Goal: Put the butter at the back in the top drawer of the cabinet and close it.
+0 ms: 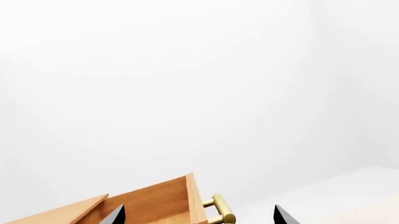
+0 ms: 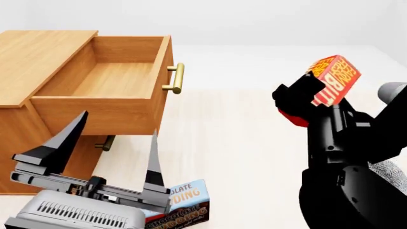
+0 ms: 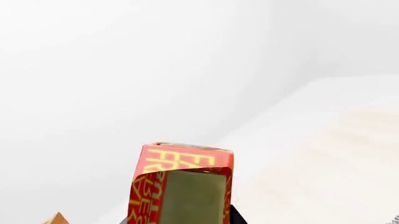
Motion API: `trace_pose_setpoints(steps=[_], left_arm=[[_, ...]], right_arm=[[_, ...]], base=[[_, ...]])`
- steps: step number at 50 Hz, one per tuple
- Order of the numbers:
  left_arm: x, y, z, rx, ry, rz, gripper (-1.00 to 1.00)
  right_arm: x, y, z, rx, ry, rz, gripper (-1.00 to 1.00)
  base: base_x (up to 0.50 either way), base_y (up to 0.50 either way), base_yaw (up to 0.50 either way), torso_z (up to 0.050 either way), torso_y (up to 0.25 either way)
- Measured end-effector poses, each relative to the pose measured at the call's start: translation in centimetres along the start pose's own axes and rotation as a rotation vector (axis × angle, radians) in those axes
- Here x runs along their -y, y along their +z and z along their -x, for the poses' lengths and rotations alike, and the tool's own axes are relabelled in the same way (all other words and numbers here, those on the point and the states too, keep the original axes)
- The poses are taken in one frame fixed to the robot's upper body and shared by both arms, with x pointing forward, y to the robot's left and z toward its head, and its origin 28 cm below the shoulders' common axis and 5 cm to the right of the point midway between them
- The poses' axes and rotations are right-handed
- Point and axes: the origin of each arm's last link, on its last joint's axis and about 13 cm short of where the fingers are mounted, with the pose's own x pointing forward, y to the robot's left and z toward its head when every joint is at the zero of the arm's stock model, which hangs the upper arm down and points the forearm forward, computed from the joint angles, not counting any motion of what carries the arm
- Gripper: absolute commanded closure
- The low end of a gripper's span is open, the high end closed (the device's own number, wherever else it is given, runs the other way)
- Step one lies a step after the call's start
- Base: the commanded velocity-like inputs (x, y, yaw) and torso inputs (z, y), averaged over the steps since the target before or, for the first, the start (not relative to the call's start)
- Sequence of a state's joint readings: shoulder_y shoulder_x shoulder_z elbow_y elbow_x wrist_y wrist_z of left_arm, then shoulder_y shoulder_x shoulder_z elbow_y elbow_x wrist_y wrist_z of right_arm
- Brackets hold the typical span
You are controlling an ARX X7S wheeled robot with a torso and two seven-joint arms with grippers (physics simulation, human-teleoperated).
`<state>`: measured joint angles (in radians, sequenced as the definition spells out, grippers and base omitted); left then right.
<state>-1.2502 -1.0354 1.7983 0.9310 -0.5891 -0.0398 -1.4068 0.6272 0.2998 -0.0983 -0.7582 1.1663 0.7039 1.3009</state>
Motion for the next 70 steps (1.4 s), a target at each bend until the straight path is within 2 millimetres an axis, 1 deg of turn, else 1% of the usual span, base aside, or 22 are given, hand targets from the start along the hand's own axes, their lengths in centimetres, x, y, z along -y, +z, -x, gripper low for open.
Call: trace_pose_setpoints(steps=[10,17,27,41,51,70], left_arm=[[1.5,0.3,-0.9,0.024,-0.044,-0.034,-1.00],[2.8,0.1,-1.8,0.039,-0.075,-0.085,-1.00],[4.5,0.0,-2.7,0.069,-0.122,-0.160,-1.00],[6.5,-0.5,-3.3,0.086,-0.174,-0.211,-1.00],[7.6,-0.8,-3.5,0.094,-0.204,-0.235,-1.00],[8.3,-0.6,-4.2,0.112,-0.208,-0.243,-1.00]], right_arm=[[-1.8,1.2,-0.5,-0.026,0.111,0.001,1.00],[-2.7,1.8,-0.1,-0.064,0.180,0.000,1.00],[-3.5,2.4,0.7,-0.099,0.251,0.005,1.00],[-4.0,3.2,2.0,-0.125,0.344,-0.006,1.00],[-4.1,3.1,2.4,-0.152,0.388,-0.016,1.00],[-3.8,2.1,3.1,-0.219,0.427,-0.024,1.00]], base=[[0.00,0.00,0.00,0.000,0.002],[0.00,0.00,0.00,0.000,0.000],[0.00,0.00,0.00,0.000,0.001],[0.00,0.00,0.00,0.001,0.001],[0.00,0.00,0.00,0.000,0.001],[0.00,0.00,0.00,0.001,0.001]])
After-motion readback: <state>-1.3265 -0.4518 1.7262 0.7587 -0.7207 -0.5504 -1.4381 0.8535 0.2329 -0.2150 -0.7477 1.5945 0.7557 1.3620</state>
